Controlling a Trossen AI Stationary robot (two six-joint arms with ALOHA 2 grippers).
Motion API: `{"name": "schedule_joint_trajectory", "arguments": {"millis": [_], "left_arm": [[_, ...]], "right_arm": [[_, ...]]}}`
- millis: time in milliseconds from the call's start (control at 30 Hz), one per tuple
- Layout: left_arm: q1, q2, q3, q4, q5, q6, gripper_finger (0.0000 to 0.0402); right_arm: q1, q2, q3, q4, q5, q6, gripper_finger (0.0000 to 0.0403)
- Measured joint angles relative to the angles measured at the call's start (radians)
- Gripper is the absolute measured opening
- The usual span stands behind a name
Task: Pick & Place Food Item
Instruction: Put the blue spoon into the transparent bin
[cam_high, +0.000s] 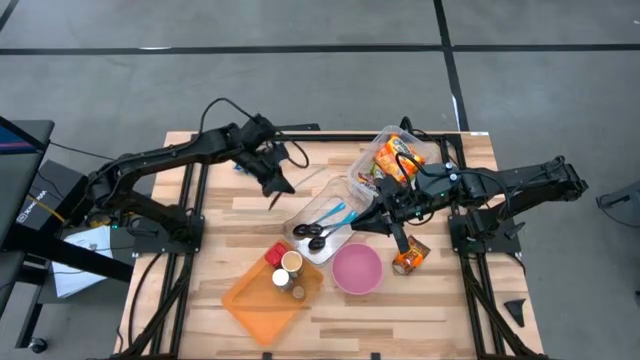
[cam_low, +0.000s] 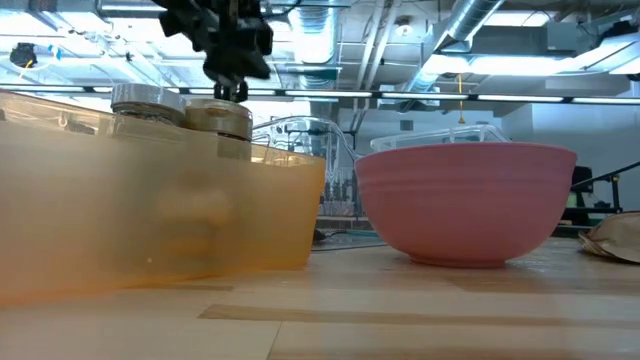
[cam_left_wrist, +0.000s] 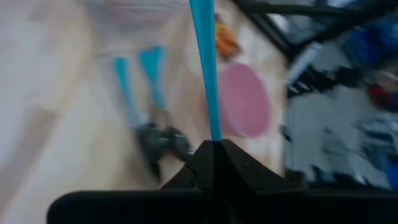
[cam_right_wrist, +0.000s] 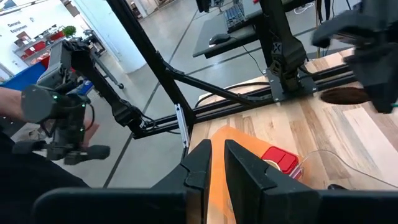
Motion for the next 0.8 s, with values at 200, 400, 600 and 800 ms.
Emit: {"name": "schedule_joint_trajectory", "arguments": {"millis": [200,400,600,800], "left_arm": [[-0.098,0.0,0.0,0.089,0.042,-0.047,0.0005],[-0.189,0.0,0.0,0.265,0.062,-0.155,0.0005],[-0.247,0.0,0.0,0.388,0.051,-0.23,0.0005],[-0.265,0.001,0.0,0.404,0.01,-0.24,0.0005]], "right_arm": [[0.0,0.0,0.0,-0.002,-0.024,0.0,0.0042],[0.0,0.0,0.0,-0.004,-0.025,-0.008,0.0042],[0.0,-0.004,0.0,0.012,-0.053,-0.015,0.0042],[0.0,-0.022,0.0,0.056,-0.096,-0.016,0.0042]]}}
